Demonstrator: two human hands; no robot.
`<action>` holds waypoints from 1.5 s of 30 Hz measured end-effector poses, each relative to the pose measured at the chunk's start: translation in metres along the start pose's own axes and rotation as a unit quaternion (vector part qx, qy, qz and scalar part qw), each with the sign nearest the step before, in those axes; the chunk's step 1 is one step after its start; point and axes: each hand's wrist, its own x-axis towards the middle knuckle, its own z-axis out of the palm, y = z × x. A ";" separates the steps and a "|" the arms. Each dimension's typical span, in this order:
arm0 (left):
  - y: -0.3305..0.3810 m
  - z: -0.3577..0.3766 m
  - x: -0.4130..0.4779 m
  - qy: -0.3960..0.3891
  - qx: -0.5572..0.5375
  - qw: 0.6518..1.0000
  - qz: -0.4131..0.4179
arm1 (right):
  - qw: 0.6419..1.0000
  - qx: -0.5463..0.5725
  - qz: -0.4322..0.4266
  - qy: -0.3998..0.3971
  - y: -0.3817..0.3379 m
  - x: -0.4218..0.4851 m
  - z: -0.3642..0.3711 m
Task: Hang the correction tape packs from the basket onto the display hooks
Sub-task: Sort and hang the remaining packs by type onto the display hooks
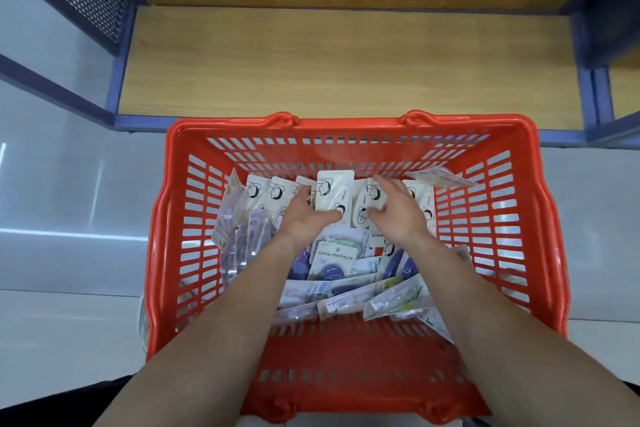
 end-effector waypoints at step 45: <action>0.120 -0.140 -0.281 -0.064 -0.240 0.958 0.145 | 0.915 0.392 -0.094 -0.033 -0.167 -0.209 -0.167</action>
